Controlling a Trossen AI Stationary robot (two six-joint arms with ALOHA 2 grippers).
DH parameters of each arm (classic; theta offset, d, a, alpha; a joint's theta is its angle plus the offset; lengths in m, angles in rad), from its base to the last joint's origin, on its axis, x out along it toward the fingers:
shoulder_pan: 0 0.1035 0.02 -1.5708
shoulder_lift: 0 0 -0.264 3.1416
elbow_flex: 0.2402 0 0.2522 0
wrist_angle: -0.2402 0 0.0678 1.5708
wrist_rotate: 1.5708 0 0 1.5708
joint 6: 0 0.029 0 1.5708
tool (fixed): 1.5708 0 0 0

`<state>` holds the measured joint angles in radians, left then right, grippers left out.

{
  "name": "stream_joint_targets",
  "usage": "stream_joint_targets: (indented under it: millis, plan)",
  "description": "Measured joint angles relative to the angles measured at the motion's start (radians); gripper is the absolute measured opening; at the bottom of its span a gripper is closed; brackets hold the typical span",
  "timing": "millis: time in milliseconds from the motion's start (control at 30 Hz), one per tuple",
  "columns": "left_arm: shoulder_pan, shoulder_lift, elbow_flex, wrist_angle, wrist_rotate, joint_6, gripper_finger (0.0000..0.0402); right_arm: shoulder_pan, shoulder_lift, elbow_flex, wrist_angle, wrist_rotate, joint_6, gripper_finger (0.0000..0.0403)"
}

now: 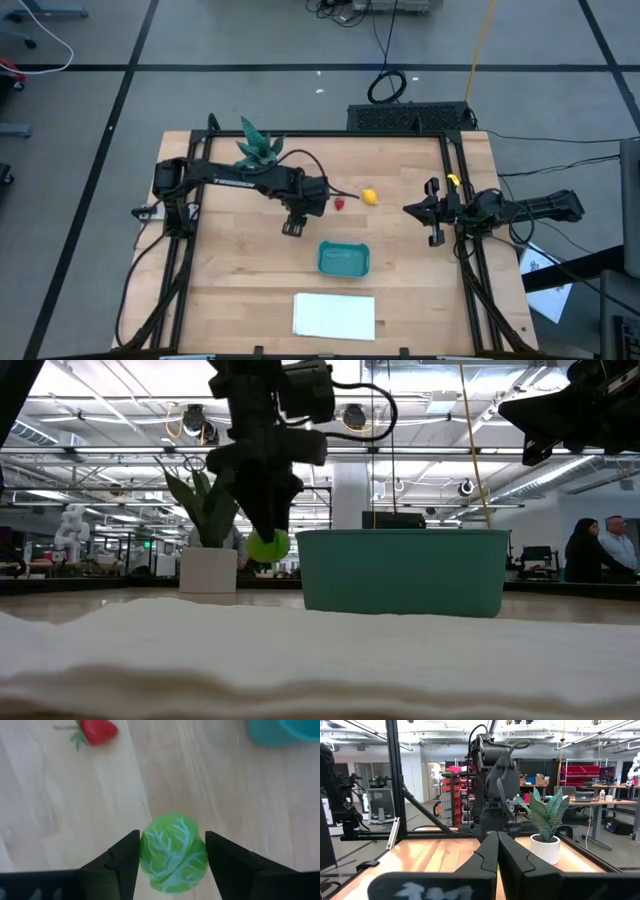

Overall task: Pick and placing Produce into tupperware
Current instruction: Put the cabbage into the bin

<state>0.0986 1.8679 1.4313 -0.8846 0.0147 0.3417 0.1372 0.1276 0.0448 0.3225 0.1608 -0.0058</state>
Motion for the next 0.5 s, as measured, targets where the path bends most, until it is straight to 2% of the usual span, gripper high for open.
stream_joint_targets:
  millis: [500]
  plan:
    - [0.000,0.000,0.179,-0.130,-0.017,0.041,0.0200,0.000,0.000,0.000,0.000,0.000,0.002,0.0000]
